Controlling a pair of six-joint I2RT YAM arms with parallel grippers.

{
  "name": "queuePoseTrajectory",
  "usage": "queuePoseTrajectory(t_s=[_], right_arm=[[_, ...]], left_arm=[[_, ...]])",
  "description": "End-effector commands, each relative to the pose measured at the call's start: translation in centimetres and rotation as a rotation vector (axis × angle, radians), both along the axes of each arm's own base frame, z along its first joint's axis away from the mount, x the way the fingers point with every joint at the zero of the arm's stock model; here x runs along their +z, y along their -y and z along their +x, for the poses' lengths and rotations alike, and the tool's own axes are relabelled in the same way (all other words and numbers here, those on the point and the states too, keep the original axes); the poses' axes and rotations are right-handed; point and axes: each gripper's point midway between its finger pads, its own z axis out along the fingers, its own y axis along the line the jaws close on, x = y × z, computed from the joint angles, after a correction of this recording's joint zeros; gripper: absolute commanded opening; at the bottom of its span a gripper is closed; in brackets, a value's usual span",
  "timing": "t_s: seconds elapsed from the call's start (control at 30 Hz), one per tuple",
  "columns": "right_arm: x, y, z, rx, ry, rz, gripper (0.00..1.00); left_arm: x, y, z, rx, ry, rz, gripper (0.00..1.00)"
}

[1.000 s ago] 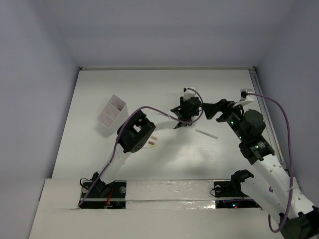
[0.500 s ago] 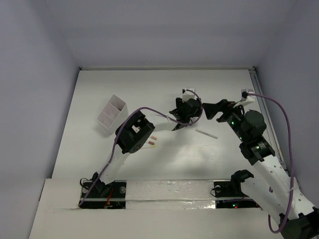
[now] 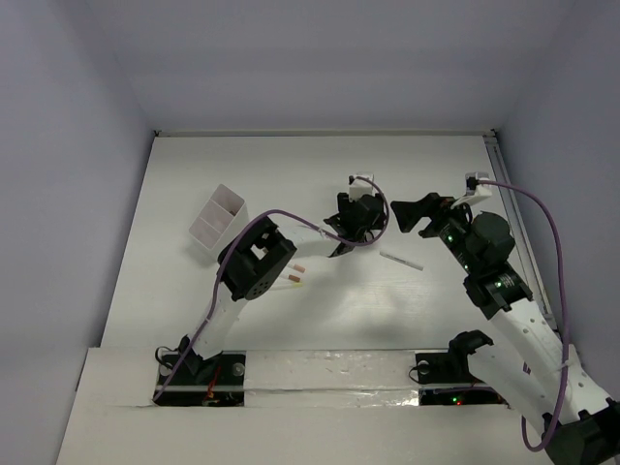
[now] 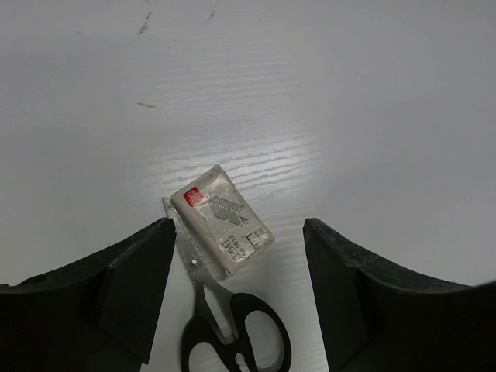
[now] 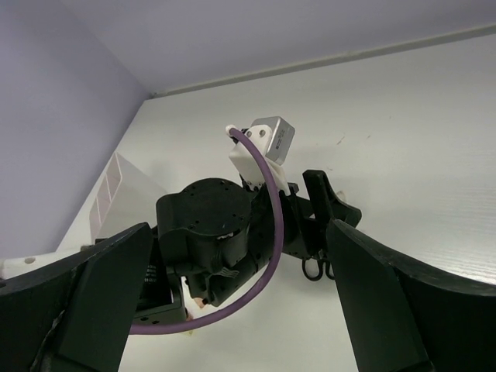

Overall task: Sort the stationery into containers
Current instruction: Pick up the stationery from the center of the board.

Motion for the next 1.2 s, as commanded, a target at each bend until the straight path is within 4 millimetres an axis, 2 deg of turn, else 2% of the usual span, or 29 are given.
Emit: queuePoseTrajectory(t_s=[0.0, 0.33, 0.63, 1.17], right_arm=[[2.2, -0.1, 0.0, 0.01, 0.069, 0.013, 1.0], [2.4, 0.0, -0.1, 0.007, 0.075, 0.007, 1.0], [2.3, -0.1, -0.1, 0.011, 0.072, 0.006, 1.0], [2.2, -0.2, 0.0, 0.015, 0.069, 0.008, 1.0]], left_arm=[[3.1, 1.2, 1.1, 0.002, 0.046, -0.057, 0.63], [1.9, 1.8, 1.3, -0.01, 0.026, -0.042, 0.58], [2.1, 0.6, 1.1, 0.021, 0.034, -0.028, 0.65], [0.6, 1.3, 1.4, 0.019, 0.008, -0.015, 0.62]])
